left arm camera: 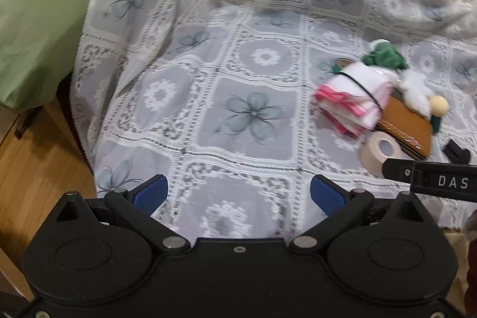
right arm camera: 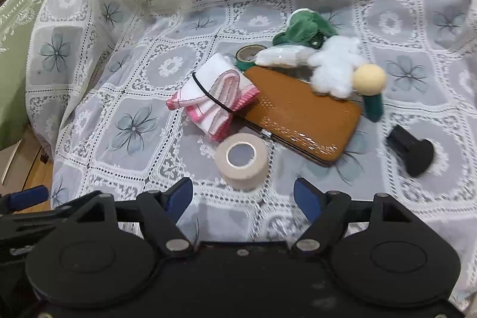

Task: Organize soft objects
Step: 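Reach the right tool to the beige tape roll and grasp it, then lift the tape roll with the right tool while the left tool grasps the pink towel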

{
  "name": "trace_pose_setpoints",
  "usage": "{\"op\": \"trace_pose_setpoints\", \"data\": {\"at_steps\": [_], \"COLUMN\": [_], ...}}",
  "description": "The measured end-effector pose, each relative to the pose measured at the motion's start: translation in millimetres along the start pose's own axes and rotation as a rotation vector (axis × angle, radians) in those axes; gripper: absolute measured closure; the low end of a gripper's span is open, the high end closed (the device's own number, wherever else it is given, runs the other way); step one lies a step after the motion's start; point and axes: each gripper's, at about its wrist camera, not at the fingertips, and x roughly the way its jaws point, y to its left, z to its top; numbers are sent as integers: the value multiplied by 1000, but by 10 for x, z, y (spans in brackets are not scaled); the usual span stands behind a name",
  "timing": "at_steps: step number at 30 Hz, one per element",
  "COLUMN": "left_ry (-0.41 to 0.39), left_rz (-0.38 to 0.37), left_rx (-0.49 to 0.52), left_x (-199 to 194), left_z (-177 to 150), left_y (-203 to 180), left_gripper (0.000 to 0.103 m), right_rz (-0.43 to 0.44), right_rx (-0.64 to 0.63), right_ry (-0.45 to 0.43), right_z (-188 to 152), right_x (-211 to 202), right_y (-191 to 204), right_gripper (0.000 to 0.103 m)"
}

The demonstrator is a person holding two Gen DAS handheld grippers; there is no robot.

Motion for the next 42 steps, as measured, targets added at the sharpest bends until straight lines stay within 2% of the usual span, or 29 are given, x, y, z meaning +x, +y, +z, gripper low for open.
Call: {"op": "trace_pose_setpoints", "data": {"at_steps": [6, 8, 10, 12, 20, 25, 33, 37, 42], "left_ry": [11, 9, 7, 3, -40, -67, -155, -145, -121], "left_rz": [13, 13, 10, 6, -32, -88, -161, -197, -197], "left_rx": [-26, -26, -23, -17, 40, 100, 276, 307, 309], "left_x": [91, 95, 97, 100, 58, 79, 203, 371, 588], "left_z": [37, 41, 49, 71, 200, 334, 515, 610, 670], "left_y": [107, 107, 97, 83, -121, -379, -870, -988, -1049], "left_gripper": [4, 4, 4, 4, 4, 4, 4, 4, 4], "right_rz": [-14, -20, -22, -30, -33, -88, -161, -163, -153], "right_rx": [-15, -10, -2, 5, 22, 47, 139, 162, 168], "right_ry": [28, 40, 53, 54, 43, 48, 35, 42, 49], "right_z": [120, 143, 157, 158, 88, -37, -178, -200, -203], "right_x": [328, 431, 520, 563, 360, 86, -148, -126, -46], "right_y": [77, 89, 93, 85, -71, -287, -725, -830, -856], "right_gripper": [37, 42, 53, 56, 56, 56, 56, 56, 56]}}
